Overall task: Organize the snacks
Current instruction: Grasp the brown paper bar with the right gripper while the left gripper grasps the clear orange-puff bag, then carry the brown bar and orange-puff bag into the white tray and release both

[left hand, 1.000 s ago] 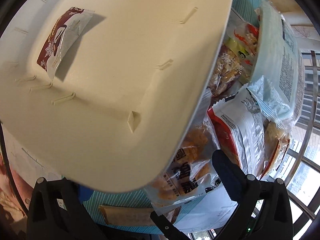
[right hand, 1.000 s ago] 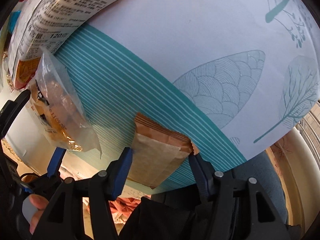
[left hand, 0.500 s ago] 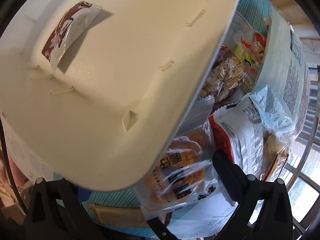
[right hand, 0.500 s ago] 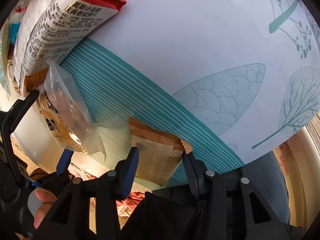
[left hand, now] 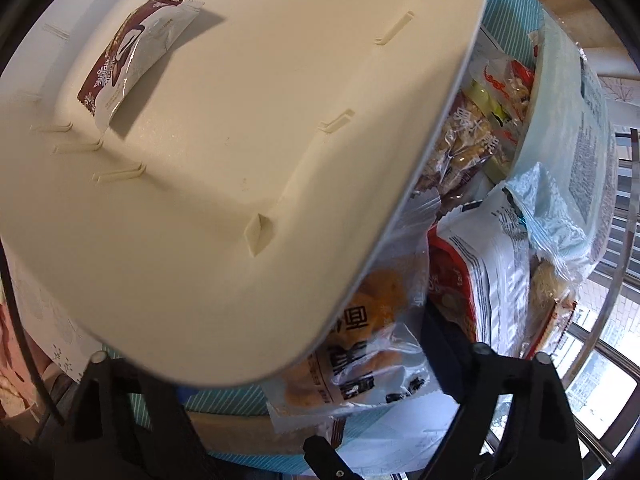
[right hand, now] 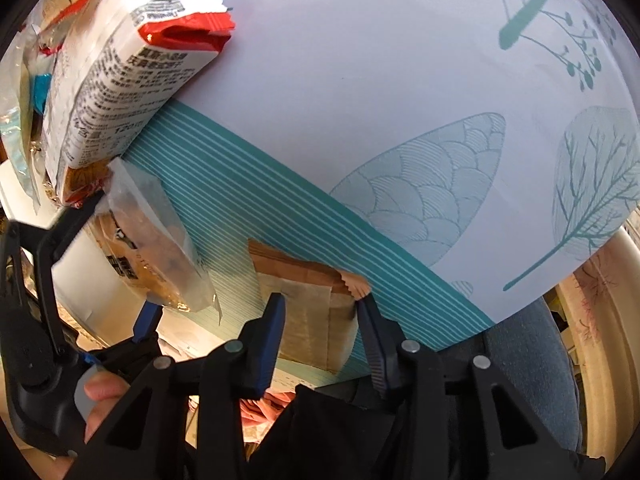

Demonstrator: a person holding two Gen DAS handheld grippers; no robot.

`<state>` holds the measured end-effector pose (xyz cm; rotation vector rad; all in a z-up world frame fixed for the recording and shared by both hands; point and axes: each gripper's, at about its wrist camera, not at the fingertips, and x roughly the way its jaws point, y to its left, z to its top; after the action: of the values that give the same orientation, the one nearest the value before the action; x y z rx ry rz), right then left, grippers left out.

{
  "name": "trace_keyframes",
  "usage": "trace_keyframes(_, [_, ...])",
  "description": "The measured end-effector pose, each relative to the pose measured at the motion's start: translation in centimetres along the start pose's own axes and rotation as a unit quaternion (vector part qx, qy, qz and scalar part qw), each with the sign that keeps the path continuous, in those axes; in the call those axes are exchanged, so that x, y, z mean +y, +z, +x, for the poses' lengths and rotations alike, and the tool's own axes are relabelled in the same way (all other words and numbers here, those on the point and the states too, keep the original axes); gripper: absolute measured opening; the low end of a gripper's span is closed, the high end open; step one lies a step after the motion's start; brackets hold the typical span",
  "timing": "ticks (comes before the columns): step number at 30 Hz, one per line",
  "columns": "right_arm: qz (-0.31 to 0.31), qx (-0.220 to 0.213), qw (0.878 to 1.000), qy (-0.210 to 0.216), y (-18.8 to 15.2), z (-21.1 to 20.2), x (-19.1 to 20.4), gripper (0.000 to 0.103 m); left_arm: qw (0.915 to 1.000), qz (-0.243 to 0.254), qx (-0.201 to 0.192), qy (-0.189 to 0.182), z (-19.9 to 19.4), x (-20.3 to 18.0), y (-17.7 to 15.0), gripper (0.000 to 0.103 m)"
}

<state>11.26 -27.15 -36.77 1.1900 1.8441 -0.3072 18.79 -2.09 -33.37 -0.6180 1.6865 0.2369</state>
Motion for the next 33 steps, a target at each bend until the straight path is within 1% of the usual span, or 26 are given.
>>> trace_keyframes(1, [0.001, -0.003, 1.0, 0.002, -0.2, -0.1, 0.1, 0.038, 1.0, 0.003, 0.001, -0.007, -0.2, 0.0, 0.0, 0.076])
trace_keyframes(2, [0.0, -0.005, 1.0, 0.005, -0.5, -0.5, -0.6, 0.038, 0.9999, 0.008, 0.001, -0.008, -0.4, 0.1, -0.2, 0.075])
trace_keyframes(4, [-0.002, -0.008, 1.0, 0.007, -1.2, 0.0, -0.8, 0.04, 0.9998, 0.017, 0.001, -0.009, -0.6, 0.4, -0.5, 0.073])
trace_keyframes(5, [-0.003, -0.01, 1.0, 0.008, -1.3, -0.1, -0.9, 0.042, 0.9998, 0.018, 0.0, -0.009, -0.9, 0.5, -0.5, 0.073])
trace_keyframes(7, [-0.004, -0.011, 1.0, 0.011, -1.7, 0.2, -1.2, 0.052, 0.9997, 0.021, -0.002, -0.011, -1.7, 0.5, -0.7, 0.073])
trace_keyframes(8, [-0.004, -0.013, 1.0, 0.012, -1.8, 0.2, -1.2, 0.053, 0.9996, 0.024, -0.003, -0.013, -1.7, 1.2, -1.1, 0.073])
trace_keyframes(9, [-0.005, -0.016, 1.0, 0.013, -2.1, 1.3, -1.7, 0.055, 0.9993, 0.031, -0.001, -0.02, -2.1, 1.3, -1.2, 0.073])
trace_keyframes(10, [-0.006, -0.017, 1.0, 0.013, -2.4, 1.5, -1.6, 0.057, 0.999, 0.037, 0.0, -0.023, -2.4, 1.7, -0.9, 0.073])
trace_keyframes(12, [-0.009, -0.019, 1.0, 0.009, -2.6, 1.7, -1.6, 0.059, 0.9983, 0.055, -0.002, -0.02, -3.1, 1.8, -1.4, 0.073])
trace_keyframes(14, [-0.01, -0.022, 1.0, 0.003, -2.8, 1.8, -1.5, 0.059, 0.9971, 0.075, 0.004, -0.017, -3.6, 1.9, -1.5, 0.073])
trace_keyframes(15, [-0.01, -0.025, 1.0, -0.001, -2.9, 1.9, -1.5, 0.06, 0.9968, 0.078, 0.004, -0.014, -4.1, 2.1, -2.1, 0.073])
trace_keyframes(20, [0.002, -0.046, 0.999, -0.018, -3.5, 1.9, -1.6, 0.06, 0.9949, 0.098, 0.012, -0.02, -5.5, 3.1, -1.9, 0.073])
trace_keyframes(21, [0.002, -0.053, 0.998, -0.023, -2.9, 1.8, -2.2, 0.06, 0.9946, 0.101, 0.012, -0.02, -5.7, 3.0, -2.0, 0.073])
trace_keyframes(23, [0.0, -0.067, 0.997, -0.041, -3.0, 1.7, -2.2, 0.06, 0.9949, 0.097, 0.016, -0.021, -5.7, 2.5, -1.3, 0.073])
trace_keyframes(25, [-0.002, -0.077, 0.996, -0.054, -2.9, 1.7, -1.7, 0.06, 0.9953, 0.094, 0.019, -0.018, -5.3, 2.8, -1.7, 0.073])
trace_keyframes(26, [-0.004, -0.084, 0.995, -0.059, -4.2, 2.8, -1.4, 0.06, 0.9954, 0.091, 0.02, -0.018, -5.0, 2.8, -1.6, 0.073])
trace_keyframes(27, [-0.004, -0.091, 0.994, -0.065, -3.9, 2.8, -0.9, 0.06, 0.9956, 0.09, 0.021, -0.018, -5.1, 2.8, -1.5, 0.073])
trace_keyframes(28, [-0.005, -0.099, 0.993, -0.071, -4.0, 2.8, -0.8, 0.06, 0.9956, 0.09, 0.02, -0.019, -5.2, 3.7, -1.6, 0.073])
trace_keyframes(30, [-0.006, -0.112, 0.991, -0.078, -4.2, 2.7, -0.7, 0.06, 0.9954, 0.092, 0.018, -0.018, -5.2, 3.2, -1.4, 0.073])
trace_keyframes(31, [-0.008, -0.118, 0.99, -0.082, -4.6, 2.9, -0.6, 0.06, 0.9951, 0.095, 0.018, -0.019, -5.5, 3.9, -1.2, 0.073])
trace_keyframes(33, [-0.015, -0.131, 0.987, -0.095, -4.9, 2.9, -0.5, 0.06, 0.9947, 0.1, 0.016, -0.017, -5.9, 3.8, -1.2, 0.073])
